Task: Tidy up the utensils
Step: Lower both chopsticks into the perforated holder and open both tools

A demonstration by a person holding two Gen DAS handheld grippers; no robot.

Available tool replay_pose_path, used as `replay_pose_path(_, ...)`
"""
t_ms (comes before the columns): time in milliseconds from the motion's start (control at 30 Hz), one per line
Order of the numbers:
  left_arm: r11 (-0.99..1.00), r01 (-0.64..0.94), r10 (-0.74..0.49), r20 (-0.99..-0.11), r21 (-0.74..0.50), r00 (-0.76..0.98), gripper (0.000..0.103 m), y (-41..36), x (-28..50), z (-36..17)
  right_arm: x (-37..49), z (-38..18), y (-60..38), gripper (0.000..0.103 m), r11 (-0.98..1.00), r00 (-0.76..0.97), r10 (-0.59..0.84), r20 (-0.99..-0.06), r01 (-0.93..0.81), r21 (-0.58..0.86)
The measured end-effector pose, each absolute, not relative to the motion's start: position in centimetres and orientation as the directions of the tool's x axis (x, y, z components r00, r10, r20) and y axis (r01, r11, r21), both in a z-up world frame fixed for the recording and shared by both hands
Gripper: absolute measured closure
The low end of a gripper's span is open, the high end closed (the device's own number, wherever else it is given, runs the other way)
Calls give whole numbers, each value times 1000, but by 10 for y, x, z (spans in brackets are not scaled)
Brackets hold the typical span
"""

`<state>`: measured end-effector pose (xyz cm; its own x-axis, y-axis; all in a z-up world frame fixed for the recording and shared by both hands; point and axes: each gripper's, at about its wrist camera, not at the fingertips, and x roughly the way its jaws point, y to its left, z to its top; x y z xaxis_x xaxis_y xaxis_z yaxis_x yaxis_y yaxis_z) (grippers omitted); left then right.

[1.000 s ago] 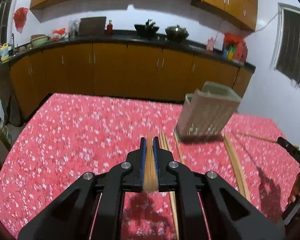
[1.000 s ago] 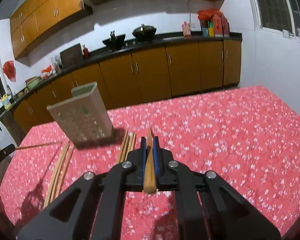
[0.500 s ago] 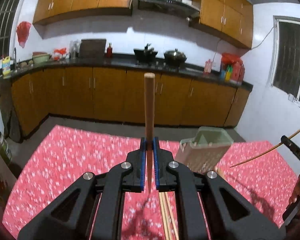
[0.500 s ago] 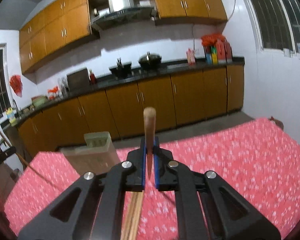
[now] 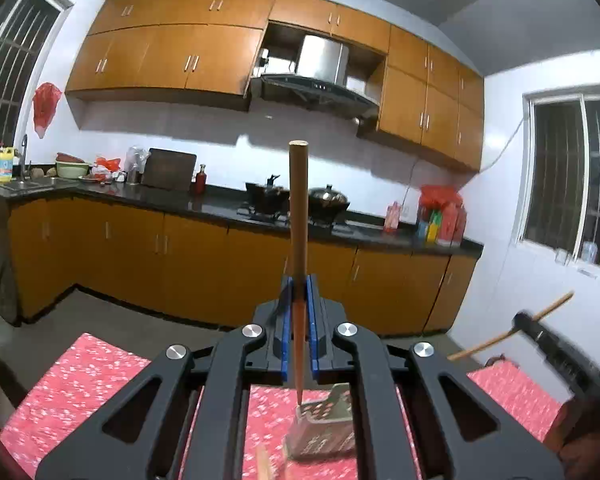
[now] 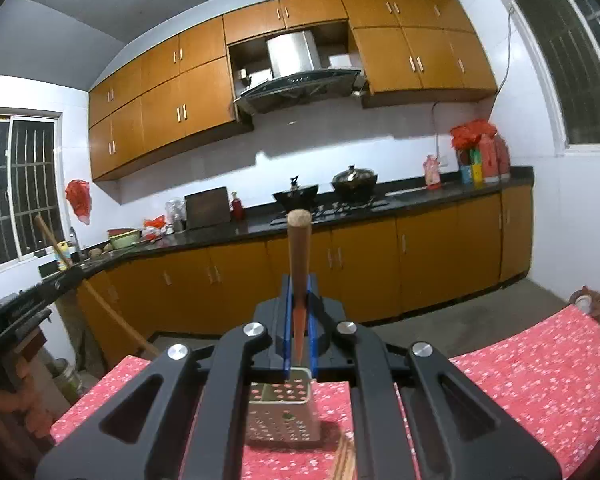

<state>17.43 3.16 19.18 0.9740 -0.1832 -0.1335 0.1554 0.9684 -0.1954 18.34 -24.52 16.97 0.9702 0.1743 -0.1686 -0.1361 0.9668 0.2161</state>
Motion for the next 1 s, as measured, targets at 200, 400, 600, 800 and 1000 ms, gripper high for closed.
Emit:
replay_pose_path(200, 962, 178, -206, -126, -209, 970, 95, 16, 186, 179, 205, 155, -229, 95, 969, 942, 206, -265, -159, 187)
replay_pose_path(400, 957, 201, -244, -204, -211, 948, 95, -1, 209, 150, 226, 136, -218, 95, 970, 914, 215, -345, -159, 183)
replay_pose_path(600, 956, 201, -257, -283, -214, 924, 95, -6, 222, 133, 242, 121, -212, 91, 972, 894, 209, -396, -145, 185)
replay_pose_path(800, 957, 185, -246, -295, -222, 923, 95, 4, 219, 132, 237, 121, -213, 64, 972, 906, 202, -373, -140, 187)
replay_pose_path(1000, 950, 181, -250, -275, -254, 929, 94, 16, 206, 137, 215, 131, -225, 64, 970, 929, 184, -321, -120, 210)
